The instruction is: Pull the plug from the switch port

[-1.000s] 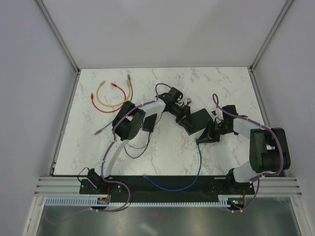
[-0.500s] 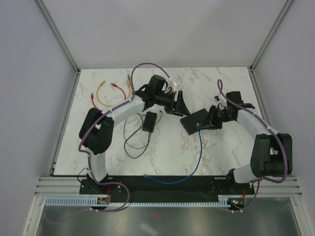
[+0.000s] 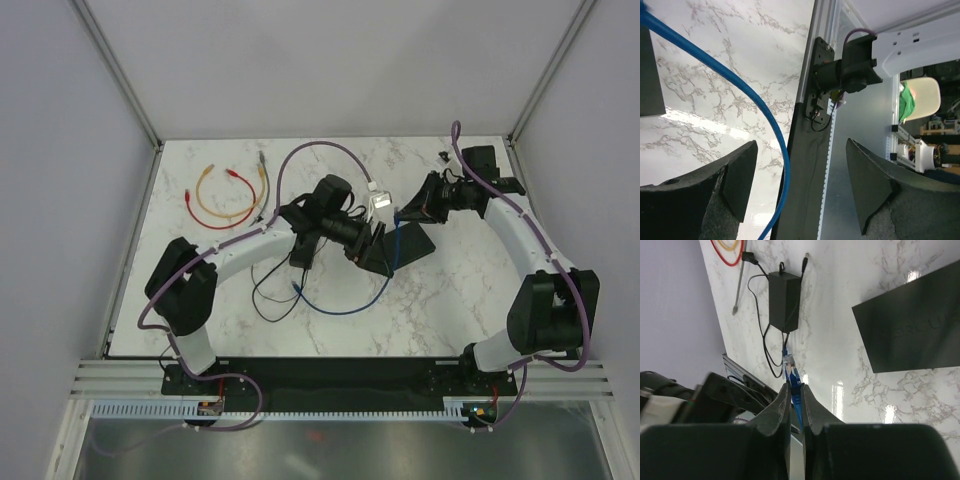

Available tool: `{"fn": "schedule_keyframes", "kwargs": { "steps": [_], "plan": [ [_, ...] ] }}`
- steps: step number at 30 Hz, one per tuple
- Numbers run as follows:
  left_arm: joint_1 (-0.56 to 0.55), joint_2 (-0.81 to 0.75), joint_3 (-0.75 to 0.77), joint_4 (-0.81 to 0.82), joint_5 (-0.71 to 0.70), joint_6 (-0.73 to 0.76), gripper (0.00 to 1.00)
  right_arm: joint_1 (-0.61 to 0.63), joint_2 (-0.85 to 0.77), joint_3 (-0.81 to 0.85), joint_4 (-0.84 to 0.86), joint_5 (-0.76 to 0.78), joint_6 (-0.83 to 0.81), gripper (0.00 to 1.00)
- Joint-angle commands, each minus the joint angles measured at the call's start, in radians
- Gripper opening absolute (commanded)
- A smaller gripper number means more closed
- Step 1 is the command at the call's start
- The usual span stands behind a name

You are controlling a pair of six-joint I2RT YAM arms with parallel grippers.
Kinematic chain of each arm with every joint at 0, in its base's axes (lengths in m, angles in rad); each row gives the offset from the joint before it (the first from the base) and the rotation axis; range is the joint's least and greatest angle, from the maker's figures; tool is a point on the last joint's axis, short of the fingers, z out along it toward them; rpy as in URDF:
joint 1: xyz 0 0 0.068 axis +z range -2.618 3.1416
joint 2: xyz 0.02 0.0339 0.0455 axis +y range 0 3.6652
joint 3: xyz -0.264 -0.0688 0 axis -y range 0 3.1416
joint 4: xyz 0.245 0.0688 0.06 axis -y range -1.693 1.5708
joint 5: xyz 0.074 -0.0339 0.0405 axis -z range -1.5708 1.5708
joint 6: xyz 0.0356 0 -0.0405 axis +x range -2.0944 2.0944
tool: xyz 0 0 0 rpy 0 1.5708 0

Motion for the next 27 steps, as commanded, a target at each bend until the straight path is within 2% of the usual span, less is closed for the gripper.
{"fn": "schedule_keyframes", "kwargs": {
  "steps": [1,6,10,13,14,16,17,20,23,25,27],
  "plan": [
    [-0.049,-0.009,0.012,-0.094,-0.078,0.158,0.79,0.009,-0.017,0.092,-0.006,-0.028,0.081,0.00],
    [-0.083,0.003,0.039,-0.177,-0.206,0.219,0.79,0.031,-0.015,0.135,-0.009,-0.044,0.108,0.00],
    [-0.086,0.014,0.059,-0.205,-0.270,0.228,0.72,0.034,-0.020,0.153,-0.013,-0.056,0.119,0.00],
    [-0.087,0.029,0.084,-0.235,-0.258,0.244,0.57,0.034,-0.024,0.168,-0.016,-0.053,0.121,0.00],
    [-0.086,0.031,0.090,-0.237,-0.257,0.247,0.45,0.034,-0.024,0.173,-0.020,-0.051,0.119,0.00],
    [-0.086,0.026,0.093,-0.242,-0.260,0.245,0.31,0.034,-0.024,0.190,-0.023,-0.045,0.113,0.00],
    [-0.086,0.022,0.093,-0.243,-0.264,0.245,0.16,0.032,-0.024,0.195,-0.032,-0.042,0.108,0.00],
    [-0.086,-0.001,0.098,-0.252,-0.315,0.244,0.02,0.032,-0.021,0.221,-0.046,-0.033,0.099,0.00],
    [-0.086,-0.038,0.111,-0.274,-0.425,0.241,0.02,0.032,-0.020,0.245,-0.065,-0.019,0.085,0.04],
    [-0.086,-0.072,0.121,-0.288,-0.532,0.242,0.02,0.032,-0.021,0.261,-0.078,0.007,0.079,0.13],
    [-0.084,-0.092,0.135,-0.303,-0.641,0.250,0.02,0.032,-0.026,0.282,-0.104,0.031,0.067,0.26]
  ]
}}
